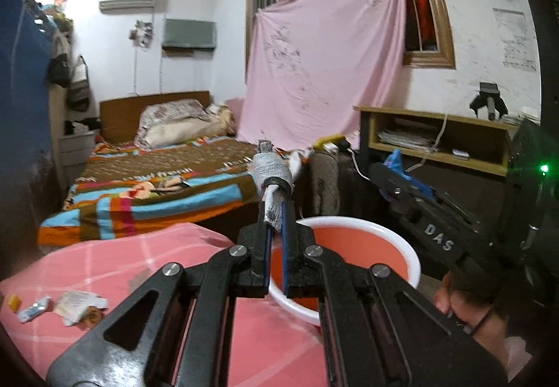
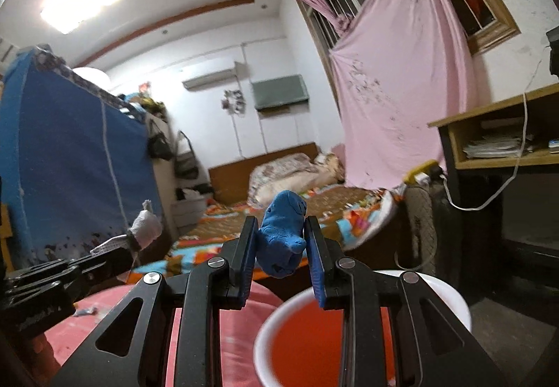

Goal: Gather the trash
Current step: 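Carry blue sponge in right tool and white roll in left tool toward bucket, then open right tool over bucket while left tool releases white roll into it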

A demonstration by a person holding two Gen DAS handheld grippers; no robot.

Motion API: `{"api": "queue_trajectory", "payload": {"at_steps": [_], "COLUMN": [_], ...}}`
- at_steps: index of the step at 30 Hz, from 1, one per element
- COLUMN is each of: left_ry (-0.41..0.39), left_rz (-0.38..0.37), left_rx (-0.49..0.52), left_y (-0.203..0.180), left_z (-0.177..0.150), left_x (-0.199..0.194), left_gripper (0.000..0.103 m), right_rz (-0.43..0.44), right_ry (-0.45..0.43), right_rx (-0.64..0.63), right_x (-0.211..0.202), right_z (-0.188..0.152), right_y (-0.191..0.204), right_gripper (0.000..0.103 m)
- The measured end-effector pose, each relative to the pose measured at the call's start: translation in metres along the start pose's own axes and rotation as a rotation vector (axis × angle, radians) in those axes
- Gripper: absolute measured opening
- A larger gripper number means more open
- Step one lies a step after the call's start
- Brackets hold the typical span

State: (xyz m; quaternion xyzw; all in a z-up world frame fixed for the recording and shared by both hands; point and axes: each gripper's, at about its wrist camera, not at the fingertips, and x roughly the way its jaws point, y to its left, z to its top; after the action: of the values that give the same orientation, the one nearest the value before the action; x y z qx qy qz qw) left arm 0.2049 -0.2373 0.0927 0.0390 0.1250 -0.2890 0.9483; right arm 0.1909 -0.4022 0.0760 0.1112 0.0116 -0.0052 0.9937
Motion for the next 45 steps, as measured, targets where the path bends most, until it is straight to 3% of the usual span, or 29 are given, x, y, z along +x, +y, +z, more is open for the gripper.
{"api": "queue_trajectory", "payload": {"at_steps": [10, 20, 27, 33, 37, 45], "left_ry": [0.118, 0.235, 0.311, 0.338, 0.354, 0.349], "left_rz": [-0.024, -0.078, -0.084, -0.086, -0.066, -0.046], "left_rx": [-0.017, -0.102, -0.103, -0.121, -0.128, -0.162], "left_y": [-0.018, -0.018, -0.022, -0.021, -0.020, -0.014], "left_z": [-0.008, -0.016, -0.028, -0.030, -0.032, -0.032], "left_x": [0.043, 0.074, 0.084, 0.089, 0.091, 0.091], "left_gripper": [0.000, 0.000, 0.000, 0.000, 0.000, 0.014], "right_rz": [-0.103, -0.129, -0.135, -0.145, -0.153, -0.163], "right_ry": [0.107, 0.180, 0.222, 0.260, 0.279, 0.290], "right_rx": [0.034, 0.093, 0.113, 0.123, 0.137, 0.153], "right_x": [0.009, 0.017, 0.021, 0.026, 0.029, 0.029], "right_z": [-0.012, -0.018, -0.022, -0.026, -0.028, -0.030], "right_y": [-0.024, -0.039, -0.043, -0.045, -0.047, -0.050], "right_gripper": [0.026, 0.026, 0.026, 0.026, 0.033, 0.044]}}
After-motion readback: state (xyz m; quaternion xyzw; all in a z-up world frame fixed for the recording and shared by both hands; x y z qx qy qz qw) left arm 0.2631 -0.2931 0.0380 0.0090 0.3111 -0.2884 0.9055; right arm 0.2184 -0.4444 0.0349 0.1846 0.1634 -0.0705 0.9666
